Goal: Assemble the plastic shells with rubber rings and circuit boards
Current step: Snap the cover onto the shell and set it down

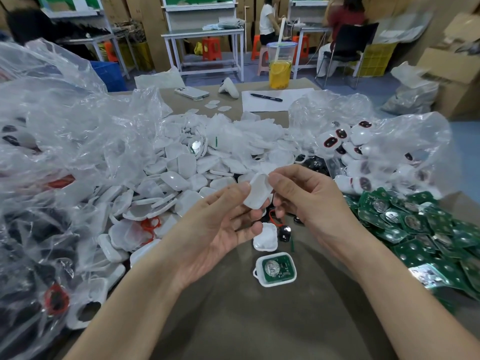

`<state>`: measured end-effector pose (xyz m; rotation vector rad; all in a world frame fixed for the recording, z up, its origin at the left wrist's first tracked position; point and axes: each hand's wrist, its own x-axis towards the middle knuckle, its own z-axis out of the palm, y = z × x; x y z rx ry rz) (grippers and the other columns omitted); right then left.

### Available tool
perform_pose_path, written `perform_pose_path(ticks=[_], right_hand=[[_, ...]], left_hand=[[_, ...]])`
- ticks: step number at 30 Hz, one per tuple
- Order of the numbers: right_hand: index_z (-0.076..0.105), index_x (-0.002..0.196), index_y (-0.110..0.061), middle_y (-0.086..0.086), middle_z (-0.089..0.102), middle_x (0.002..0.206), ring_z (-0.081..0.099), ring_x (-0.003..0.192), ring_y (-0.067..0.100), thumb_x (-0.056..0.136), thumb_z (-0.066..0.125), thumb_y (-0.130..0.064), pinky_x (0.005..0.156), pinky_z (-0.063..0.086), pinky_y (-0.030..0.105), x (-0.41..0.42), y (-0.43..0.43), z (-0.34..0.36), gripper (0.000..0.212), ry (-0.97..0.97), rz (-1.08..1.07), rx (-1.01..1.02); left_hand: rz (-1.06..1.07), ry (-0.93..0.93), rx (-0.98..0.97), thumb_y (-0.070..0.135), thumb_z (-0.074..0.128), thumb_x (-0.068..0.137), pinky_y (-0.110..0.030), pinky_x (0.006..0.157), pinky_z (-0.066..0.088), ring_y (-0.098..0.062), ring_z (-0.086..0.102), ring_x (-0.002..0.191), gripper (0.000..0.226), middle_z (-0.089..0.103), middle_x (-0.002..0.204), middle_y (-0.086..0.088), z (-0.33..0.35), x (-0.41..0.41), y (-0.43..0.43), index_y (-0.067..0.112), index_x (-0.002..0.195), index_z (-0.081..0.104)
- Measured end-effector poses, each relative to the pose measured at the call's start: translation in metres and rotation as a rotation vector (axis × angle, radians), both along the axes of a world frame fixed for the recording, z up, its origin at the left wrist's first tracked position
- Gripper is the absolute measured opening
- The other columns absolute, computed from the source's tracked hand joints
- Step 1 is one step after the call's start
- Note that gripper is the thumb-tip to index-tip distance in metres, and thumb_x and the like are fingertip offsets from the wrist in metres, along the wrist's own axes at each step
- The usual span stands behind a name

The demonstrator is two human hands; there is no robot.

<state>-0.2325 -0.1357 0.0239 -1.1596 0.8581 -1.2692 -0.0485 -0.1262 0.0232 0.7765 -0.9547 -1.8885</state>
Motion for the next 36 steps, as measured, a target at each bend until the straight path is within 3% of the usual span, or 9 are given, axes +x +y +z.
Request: perform_pose_path(ticks=[6,14,20,23,26,29,31,34,36], right_hand=[[0.072,0.082,-0.017,0.009,0.061,0.068,0.053,0.055,0.02,0.07,0.079,-0.037,0.056,0.044,0.034,0.001,0.002,0.001,0.024,0.024,0.012,-0.029],[0.068,0.079,-0.02,0.01,0.063,0.074,0.056,0.06,0.019,0.088,0.071,-0.022,0.054,0.05,0.027,0.0,0.004,0.002,0.011,0.115,0.031,-0.064],[0.077,0.083,-0.022,0.005,0.062,0.063,0.056,0.054,0.018,0.073,0.076,-0.034,0.056,0.05,0.027,-0.001,0.011,0.007,0.015,0.093,0.035,-0.07],[0.076,0.082,-0.024,0.008,0.063,0.065,0.057,0.057,0.02,0.081,0.078,-0.027,0.058,0.05,0.03,-0.002,0.011,0.007,0.004,0.123,0.055,-0.075],[0.074,0.083,-0.02,0.007,0.063,0.068,0.057,0.059,0.019,0.081,0.068,-0.02,0.056,0.051,0.027,-0.005,0.011,0.005,0.006,0.118,0.054,-0.068],[0.07,0.089,-0.015,0.0,0.066,0.072,0.059,0.061,0.016,0.084,0.063,-0.018,0.058,0.052,0.025,-0.007,0.015,0.002,0.008,0.193,0.056,-0.109],[0.069,0.095,-0.021,-0.006,0.067,0.078,0.06,0.065,0.014,0.088,0.064,-0.023,0.062,0.052,0.026,-0.011,0.019,-0.001,0.009,0.299,0.038,-0.152],[0.064,0.104,-0.038,-0.011,0.068,0.095,0.063,0.082,0.01,0.091,0.065,-0.04,0.073,0.053,0.022,-0.025,0.028,-0.006,0.013,0.526,0.039,-0.236],[0.06,0.11,-0.043,-0.017,0.066,0.103,0.062,0.09,0.012,0.085,0.065,-0.055,0.076,0.051,0.021,-0.039,0.034,-0.01,0.028,0.698,0.092,-0.275]], left_hand=[[-0.001,-0.007,0.015,0.029,0.073,0.084,-0.03,0.08,0.057,-0.02,0.058,0.089,0.049,0.066,0.11,-0.017,0.001,0.0,0.003,0.001,0.124,0.066],[0.007,-0.025,0.024,0.026,0.07,0.084,-0.03,0.075,0.057,-0.021,0.06,0.084,0.059,0.066,0.103,-0.016,0.003,-0.001,0.007,-0.003,0.133,0.057],[-0.068,0.027,0.002,0.033,0.072,0.084,-0.028,0.076,0.056,-0.017,0.063,0.079,0.045,0.068,0.101,-0.012,0.003,0.009,0.009,0.009,0.123,0.071],[-0.068,0.045,0.004,0.031,0.071,0.083,-0.028,0.075,0.057,-0.017,0.062,0.077,0.053,0.067,0.1,-0.013,0.004,0.009,0.009,0.005,0.128,0.066],[-0.048,0.024,0.005,0.03,0.073,0.084,-0.029,0.075,0.056,-0.02,0.061,0.08,0.06,0.066,0.104,-0.016,0.005,0.006,0.012,-0.002,0.132,0.058],[-0.002,-0.036,-0.024,0.025,0.071,0.086,-0.031,0.078,0.057,-0.025,0.058,0.087,0.042,0.065,0.103,-0.017,0.003,0.003,0.017,0.001,0.12,0.067],[0.056,-0.103,-0.107,0.022,0.07,0.083,-0.031,0.079,0.057,-0.023,0.061,0.084,0.023,0.067,0.096,-0.014,0.003,0.003,0.022,0.013,0.104,0.075],[0.208,-0.463,-0.41,0.027,0.072,0.083,-0.025,0.077,0.053,-0.013,0.062,0.077,0.01,0.069,0.087,-0.004,-0.002,0.016,0.031,0.025,0.092,0.073],[0.233,-0.686,-0.635,0.037,0.074,0.082,-0.016,0.068,0.046,-0.012,0.06,0.072,0.021,0.069,0.09,0.001,-0.008,0.03,0.038,0.027,0.1,0.069]])
